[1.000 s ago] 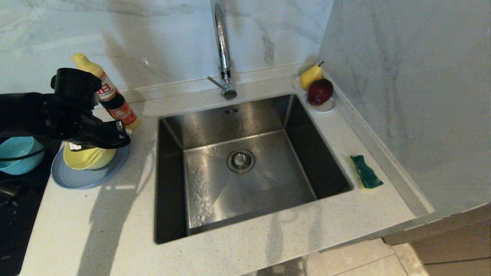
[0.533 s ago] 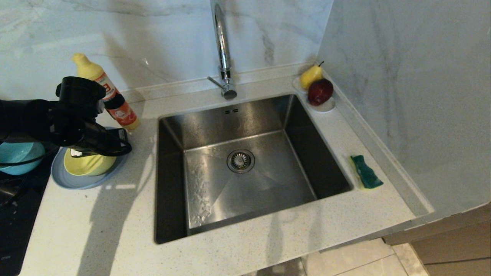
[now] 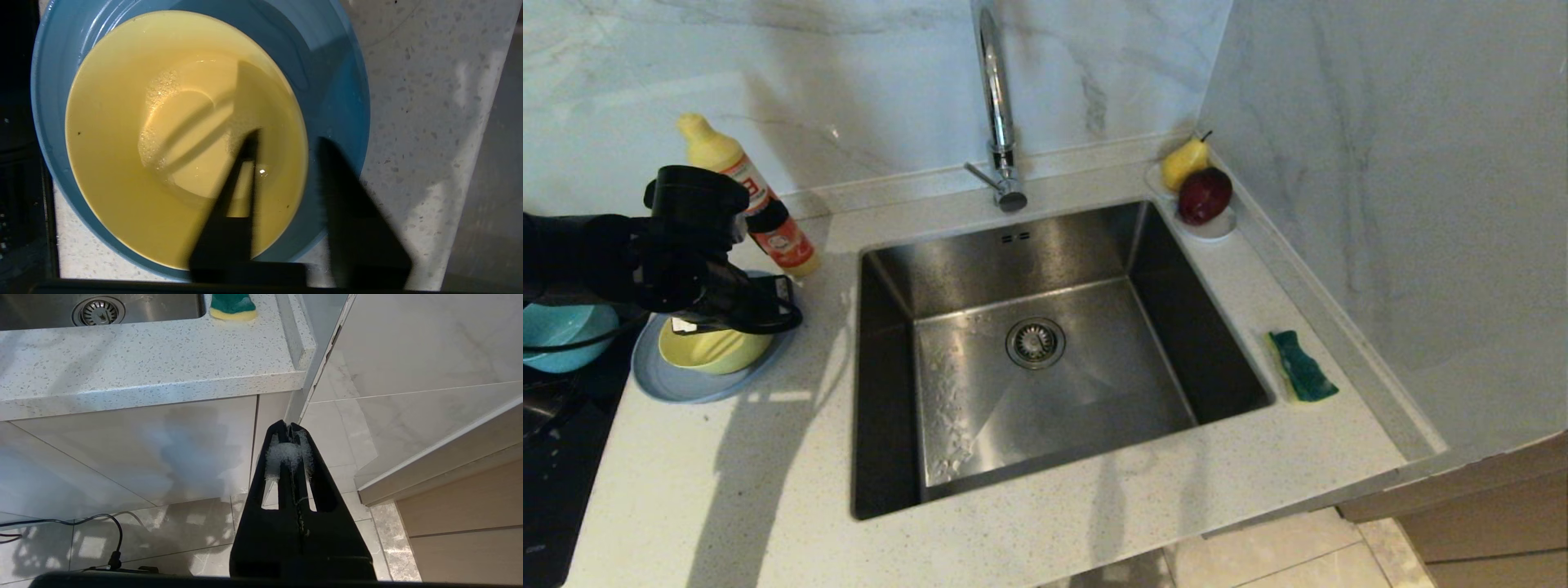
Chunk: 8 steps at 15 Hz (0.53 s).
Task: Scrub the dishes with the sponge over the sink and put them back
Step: Place the bowl on the plate
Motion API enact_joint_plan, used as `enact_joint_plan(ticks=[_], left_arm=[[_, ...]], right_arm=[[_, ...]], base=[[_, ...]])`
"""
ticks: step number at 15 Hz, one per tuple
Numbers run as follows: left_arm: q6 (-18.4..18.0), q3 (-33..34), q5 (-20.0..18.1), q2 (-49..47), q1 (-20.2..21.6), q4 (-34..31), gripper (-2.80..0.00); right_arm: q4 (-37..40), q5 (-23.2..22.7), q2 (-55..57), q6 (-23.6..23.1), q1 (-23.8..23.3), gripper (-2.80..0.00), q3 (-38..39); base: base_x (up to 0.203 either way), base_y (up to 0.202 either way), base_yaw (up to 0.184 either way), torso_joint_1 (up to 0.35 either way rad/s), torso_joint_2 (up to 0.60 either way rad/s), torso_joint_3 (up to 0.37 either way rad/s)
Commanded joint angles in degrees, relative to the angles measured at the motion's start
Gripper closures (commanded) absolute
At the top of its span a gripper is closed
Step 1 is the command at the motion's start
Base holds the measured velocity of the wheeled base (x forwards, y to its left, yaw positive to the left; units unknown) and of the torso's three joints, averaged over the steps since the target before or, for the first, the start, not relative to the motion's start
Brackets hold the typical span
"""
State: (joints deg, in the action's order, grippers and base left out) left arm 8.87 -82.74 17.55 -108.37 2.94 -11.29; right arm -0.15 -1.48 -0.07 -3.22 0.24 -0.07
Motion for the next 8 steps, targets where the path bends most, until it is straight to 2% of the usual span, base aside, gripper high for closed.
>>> enact_joint_plan(ticks=[1,3,5,8], left_arm=[[0.6,-0.4,0.0,-0.2,0.1,0.1,-2.8],[1.1,-1.2,-0.2,0.1,0.1,1.5,-2.8],[3.8,-2.7,-0.4,1.6,0.3,4.6,-2.8],[6.6,-8.1,-2.4,5.0,1.4,1.4,-2.8]], right_arm=[[0.0,0.0,-0.1,0.0,0.0,0.0,0.0],[0.0,0.0,-0.1,0.0,0.0,0.0,0.0],[0.0,0.0,-0.1,0.0,0.0,0.0,0.0],[0.0,0.0,-0.1,0.0,0.0,0.0,0.0]], base=[[0.0,0.0,0.0,0.0,0.0,0.0],[0.0,0.0,0.0,0.0,0.0,0.0],[0.0,0.0,0.0,0.0,0.0,0.0],[0.0,0.0,0.0,0.0,0.0,0.0]])
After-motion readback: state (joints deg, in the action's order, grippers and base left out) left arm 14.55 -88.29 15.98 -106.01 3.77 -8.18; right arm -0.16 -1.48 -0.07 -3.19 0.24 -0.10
